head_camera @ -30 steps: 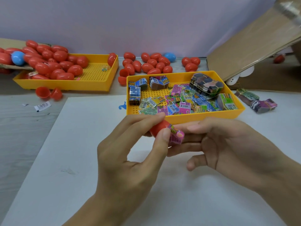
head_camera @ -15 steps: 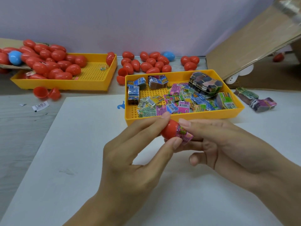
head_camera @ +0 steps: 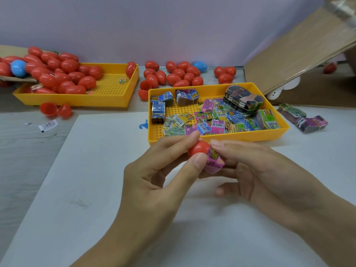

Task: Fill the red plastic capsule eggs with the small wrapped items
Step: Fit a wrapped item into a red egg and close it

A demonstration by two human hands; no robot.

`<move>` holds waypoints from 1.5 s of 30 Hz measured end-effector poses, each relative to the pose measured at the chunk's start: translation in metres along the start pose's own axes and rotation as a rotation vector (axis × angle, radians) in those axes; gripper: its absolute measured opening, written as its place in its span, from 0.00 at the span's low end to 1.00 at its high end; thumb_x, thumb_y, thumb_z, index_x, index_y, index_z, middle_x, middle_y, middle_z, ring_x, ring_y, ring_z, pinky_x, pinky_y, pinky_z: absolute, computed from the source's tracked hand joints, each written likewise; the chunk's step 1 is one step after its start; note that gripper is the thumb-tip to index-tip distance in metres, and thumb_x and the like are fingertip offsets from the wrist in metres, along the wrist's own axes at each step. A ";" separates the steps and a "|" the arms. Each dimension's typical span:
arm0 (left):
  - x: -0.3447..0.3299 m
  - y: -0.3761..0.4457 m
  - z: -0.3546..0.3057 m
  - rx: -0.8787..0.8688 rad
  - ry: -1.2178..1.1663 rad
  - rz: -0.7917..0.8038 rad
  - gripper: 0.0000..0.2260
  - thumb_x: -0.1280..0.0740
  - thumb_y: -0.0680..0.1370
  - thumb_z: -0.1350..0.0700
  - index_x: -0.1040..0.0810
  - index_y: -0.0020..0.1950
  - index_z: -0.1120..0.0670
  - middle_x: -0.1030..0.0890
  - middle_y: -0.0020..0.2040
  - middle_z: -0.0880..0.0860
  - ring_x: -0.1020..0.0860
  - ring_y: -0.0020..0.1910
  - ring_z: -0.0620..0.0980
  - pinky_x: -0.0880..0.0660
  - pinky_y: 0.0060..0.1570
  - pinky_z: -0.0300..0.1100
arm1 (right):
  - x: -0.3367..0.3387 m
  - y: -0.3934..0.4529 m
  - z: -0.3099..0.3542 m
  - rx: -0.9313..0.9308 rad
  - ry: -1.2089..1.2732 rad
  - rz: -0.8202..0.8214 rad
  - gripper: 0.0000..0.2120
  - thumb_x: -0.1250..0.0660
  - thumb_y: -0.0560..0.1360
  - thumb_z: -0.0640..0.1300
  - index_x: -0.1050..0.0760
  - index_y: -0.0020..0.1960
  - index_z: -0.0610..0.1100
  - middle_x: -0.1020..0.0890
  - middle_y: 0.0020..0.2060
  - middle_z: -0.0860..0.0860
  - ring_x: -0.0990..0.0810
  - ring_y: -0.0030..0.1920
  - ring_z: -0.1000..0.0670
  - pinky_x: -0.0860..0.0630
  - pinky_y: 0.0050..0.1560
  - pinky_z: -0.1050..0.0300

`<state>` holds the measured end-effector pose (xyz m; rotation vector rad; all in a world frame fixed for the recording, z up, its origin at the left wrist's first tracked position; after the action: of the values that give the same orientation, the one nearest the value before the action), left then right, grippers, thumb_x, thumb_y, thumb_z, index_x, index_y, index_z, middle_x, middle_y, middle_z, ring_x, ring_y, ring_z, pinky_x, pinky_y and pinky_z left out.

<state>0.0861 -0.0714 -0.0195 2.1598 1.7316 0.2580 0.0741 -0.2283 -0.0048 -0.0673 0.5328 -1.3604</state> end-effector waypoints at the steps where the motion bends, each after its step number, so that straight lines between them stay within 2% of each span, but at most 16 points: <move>1: 0.000 0.000 0.000 0.007 -0.012 -0.007 0.14 0.29 0.74 0.57 0.18 0.60 0.53 0.16 0.54 0.48 0.17 0.55 0.46 0.22 0.55 0.35 | 0.000 -0.001 0.001 0.020 -0.032 -0.012 0.15 0.24 0.68 0.50 0.15 0.51 0.42 0.15 0.48 0.41 0.15 0.46 0.47 0.21 0.31 0.58; 3: 0.000 0.000 0.000 0.016 -0.012 -0.009 0.13 0.26 0.75 0.58 0.18 0.59 0.53 0.16 0.53 0.48 0.17 0.55 0.45 0.23 0.55 0.33 | -0.001 -0.002 0.003 0.041 -0.078 -0.020 0.17 0.26 0.68 0.52 0.15 0.50 0.42 0.15 0.47 0.41 0.15 0.46 0.47 0.22 0.30 0.58; 7: -0.001 -0.001 0.000 0.035 0.044 0.001 0.12 0.31 0.76 0.56 0.18 0.59 0.53 0.16 0.53 0.46 0.18 0.55 0.43 0.25 0.54 0.31 | 0.000 -0.002 0.001 -0.007 -0.079 -0.022 0.17 0.27 0.66 0.53 0.15 0.48 0.41 0.14 0.44 0.44 0.14 0.45 0.47 0.22 0.29 0.58; 11: -0.003 -0.001 -0.003 0.018 0.103 0.033 0.11 0.31 0.78 0.56 0.18 0.60 0.51 0.16 0.55 0.44 0.19 0.57 0.42 0.25 0.54 0.30 | 0.000 -0.002 0.000 -0.092 0.023 0.045 0.14 0.25 0.65 0.50 0.14 0.48 0.45 0.14 0.45 0.46 0.14 0.46 0.49 0.20 0.31 0.58; 13: -0.002 0.000 -0.004 0.015 0.127 0.039 0.13 0.33 0.76 0.54 0.18 0.60 0.50 0.16 0.54 0.43 0.18 0.56 0.42 0.26 0.54 0.29 | -0.001 -0.002 -0.001 -0.120 0.090 0.049 0.11 0.22 0.65 0.45 0.14 0.46 0.47 0.14 0.43 0.47 0.14 0.44 0.50 0.20 0.31 0.58; 16: -0.001 0.001 -0.002 0.034 0.140 0.047 0.13 0.34 0.77 0.54 0.18 0.60 0.49 0.16 0.53 0.44 0.18 0.55 0.42 0.27 0.54 0.29 | -0.002 -0.002 -0.004 -0.133 0.183 0.028 0.13 0.24 0.62 0.47 0.14 0.47 0.46 0.14 0.44 0.45 0.14 0.43 0.49 0.20 0.31 0.59; 20: -0.001 0.001 0.000 0.041 0.079 0.016 0.11 0.28 0.77 0.55 0.17 0.59 0.50 0.14 0.53 0.45 0.17 0.55 0.41 0.25 0.54 0.29 | -0.003 -0.002 -0.004 -0.100 0.200 0.003 0.16 0.24 0.62 0.47 0.14 0.49 0.44 0.14 0.46 0.44 0.14 0.45 0.48 0.20 0.32 0.60; 25: 0.001 -0.001 0.000 0.031 0.025 -0.055 0.13 0.22 0.71 0.55 0.15 0.55 0.48 0.13 0.51 0.45 0.15 0.52 0.44 0.22 0.53 0.33 | -0.004 -0.003 -0.003 -0.086 0.210 -0.012 0.15 0.24 0.62 0.48 0.13 0.48 0.46 0.14 0.46 0.43 0.14 0.47 0.47 0.20 0.32 0.59; 28: 0.000 -0.001 0.000 0.047 0.046 -0.055 0.12 0.26 0.71 0.54 0.14 0.54 0.45 0.14 0.50 0.42 0.16 0.53 0.41 0.23 0.53 0.31 | -0.003 -0.003 -0.003 -0.086 0.219 -0.024 0.14 0.24 0.62 0.47 0.13 0.46 0.45 0.14 0.45 0.44 0.13 0.46 0.47 0.20 0.32 0.59; 30: -0.001 -0.002 0.000 0.056 0.061 -0.041 0.14 0.24 0.72 0.54 0.16 0.56 0.43 0.14 0.51 0.41 0.17 0.54 0.41 0.23 0.54 0.31 | -0.003 -0.002 -0.004 -0.088 0.227 -0.036 0.13 0.24 0.62 0.46 0.13 0.46 0.45 0.14 0.45 0.44 0.13 0.45 0.47 0.20 0.32 0.60; 35: -0.001 -0.003 0.001 0.042 0.068 -0.042 0.12 0.25 0.73 0.53 0.16 0.56 0.45 0.14 0.53 0.42 0.17 0.56 0.42 0.23 0.56 0.32 | -0.003 -0.002 -0.004 -0.079 0.242 -0.053 0.12 0.24 0.60 0.45 0.13 0.43 0.44 0.14 0.42 0.44 0.14 0.41 0.49 0.20 0.33 0.60; 38: -0.001 -0.002 0.000 0.046 0.068 -0.024 0.14 0.28 0.73 0.52 0.17 0.58 0.43 0.14 0.53 0.41 0.17 0.56 0.41 0.24 0.55 0.31 | -0.002 -0.002 -0.004 -0.089 0.230 -0.059 0.14 0.24 0.60 0.46 0.13 0.45 0.45 0.14 0.44 0.43 0.14 0.44 0.47 0.20 0.32 0.61; 42: -0.002 -0.001 -0.001 0.051 0.081 -0.012 0.13 0.25 0.73 0.52 0.17 0.56 0.42 0.15 0.53 0.41 0.18 0.56 0.40 0.25 0.55 0.29 | -0.001 -0.001 -0.005 -0.084 0.234 -0.062 0.18 0.23 0.60 0.46 0.14 0.48 0.43 0.14 0.45 0.42 0.15 0.48 0.45 0.21 0.33 0.61; 45: -0.001 0.000 -0.001 0.048 0.099 -0.006 0.11 0.30 0.73 0.52 0.15 0.55 0.44 0.15 0.52 0.39 0.18 0.55 0.38 0.25 0.54 0.28 | -0.001 0.000 -0.006 -0.095 0.265 -0.056 0.18 0.23 0.59 0.45 0.14 0.49 0.43 0.14 0.45 0.42 0.15 0.48 0.45 0.20 0.34 0.60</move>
<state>0.0856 -0.0723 -0.0180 2.2098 1.8144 0.3301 0.0720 -0.2260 -0.0095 0.0207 0.8235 -1.4071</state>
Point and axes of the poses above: each hand's wrist, its own y-axis towards the middle knuckle, its own x-axis out of the back of the hand, z = x × y, the point moved 3 cm from there along y, towards the middle knuckle
